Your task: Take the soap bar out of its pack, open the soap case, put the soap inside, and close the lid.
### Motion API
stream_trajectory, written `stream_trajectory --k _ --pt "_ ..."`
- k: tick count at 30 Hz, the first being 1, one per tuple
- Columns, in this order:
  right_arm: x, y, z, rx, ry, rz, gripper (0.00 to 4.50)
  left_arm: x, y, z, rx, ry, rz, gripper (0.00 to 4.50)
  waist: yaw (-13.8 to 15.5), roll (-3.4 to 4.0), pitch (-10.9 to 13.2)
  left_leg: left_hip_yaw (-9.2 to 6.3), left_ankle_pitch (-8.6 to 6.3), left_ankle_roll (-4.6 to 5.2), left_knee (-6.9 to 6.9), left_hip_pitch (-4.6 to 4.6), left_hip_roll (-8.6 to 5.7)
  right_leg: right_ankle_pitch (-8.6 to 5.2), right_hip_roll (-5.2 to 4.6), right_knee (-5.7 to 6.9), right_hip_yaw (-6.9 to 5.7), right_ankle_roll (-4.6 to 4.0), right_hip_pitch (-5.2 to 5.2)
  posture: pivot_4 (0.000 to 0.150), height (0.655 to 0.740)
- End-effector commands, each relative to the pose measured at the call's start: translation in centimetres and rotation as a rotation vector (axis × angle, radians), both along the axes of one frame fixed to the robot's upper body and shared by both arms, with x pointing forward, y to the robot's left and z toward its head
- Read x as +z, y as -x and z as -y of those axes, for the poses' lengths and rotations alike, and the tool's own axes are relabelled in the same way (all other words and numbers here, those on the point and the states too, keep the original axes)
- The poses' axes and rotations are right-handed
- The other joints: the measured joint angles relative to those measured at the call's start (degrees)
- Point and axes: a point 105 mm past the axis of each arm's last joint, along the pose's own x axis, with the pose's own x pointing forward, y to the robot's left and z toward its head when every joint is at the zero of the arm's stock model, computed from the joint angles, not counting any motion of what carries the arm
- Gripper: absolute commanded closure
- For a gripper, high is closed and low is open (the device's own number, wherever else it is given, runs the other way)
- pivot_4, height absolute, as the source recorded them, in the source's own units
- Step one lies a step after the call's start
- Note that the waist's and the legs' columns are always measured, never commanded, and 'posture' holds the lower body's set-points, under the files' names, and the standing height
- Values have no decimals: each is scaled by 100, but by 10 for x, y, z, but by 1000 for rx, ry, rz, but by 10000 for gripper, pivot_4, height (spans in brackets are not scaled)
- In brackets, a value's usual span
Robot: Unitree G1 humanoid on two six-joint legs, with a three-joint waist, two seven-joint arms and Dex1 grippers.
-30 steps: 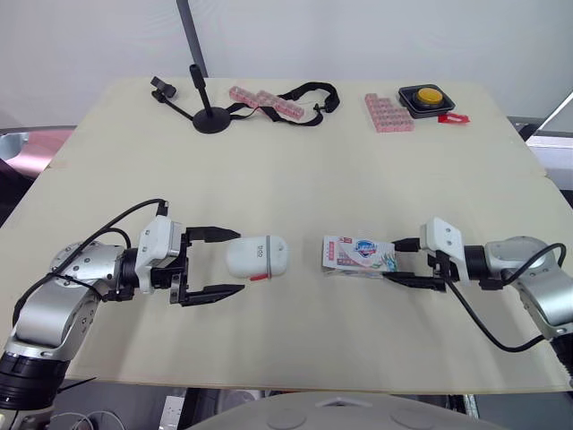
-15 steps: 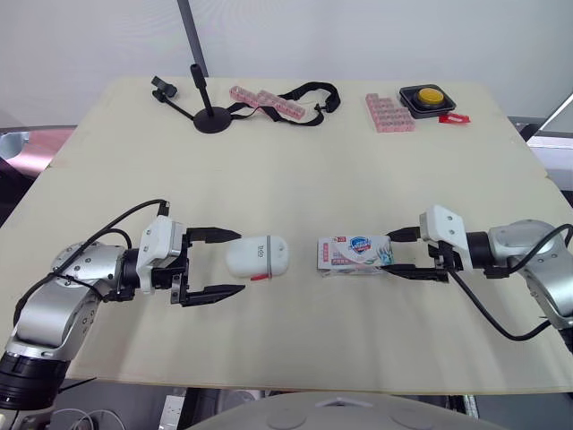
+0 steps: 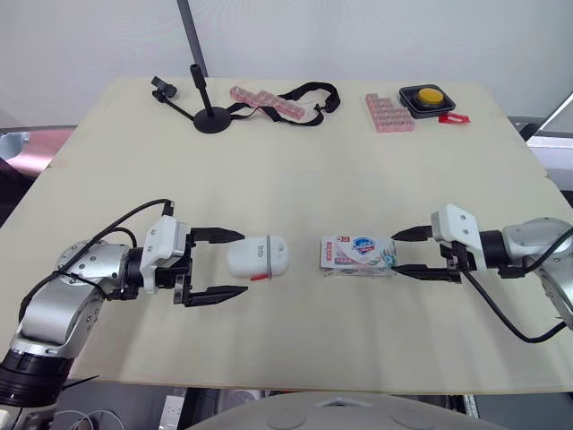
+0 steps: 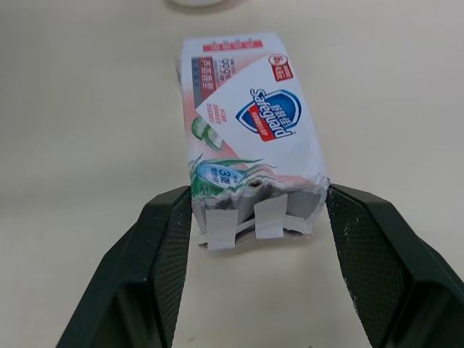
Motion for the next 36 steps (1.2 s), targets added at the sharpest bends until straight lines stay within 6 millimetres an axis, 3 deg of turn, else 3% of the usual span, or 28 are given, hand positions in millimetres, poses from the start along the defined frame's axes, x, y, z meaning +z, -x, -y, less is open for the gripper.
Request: stream_trajectory --k 1,13,16,25,36 --pt "0 -3 -2 7 -1 38 14890 5 0 2 -13 -4 32 0 -5 0 0 0 0 0 0 1 0 0 0 1 0 0 0 1500 7400" --pt "-9 -10 -11 -1 -27 22 14890 6 1 2 6 4 30 0 0 0 0 0 0 0 1 1 0 0 0 3 0 0 0 1500 7400" --pt "-8 -12 -12 -5 -25 35 22725 6 1 1 10 3 30 0 -1 0 0 0 0 0 1 1 0 0 0 3 0 0 0 1500 7400" --pt "-4 -10 -12 -4 -24 28 22725 6 -3 -10 38 -14 42 0 2 0 0 0 0 -1 1 1 1 0 1 4 0 0 0 1500 7400" --pt "31 -6 -10 25 -19 59 22725 4 -5 -18 38 -36 34 0 15 0 0 0 0 -1 1 2 1 0 1 3 0 0 -4 1500 7400"
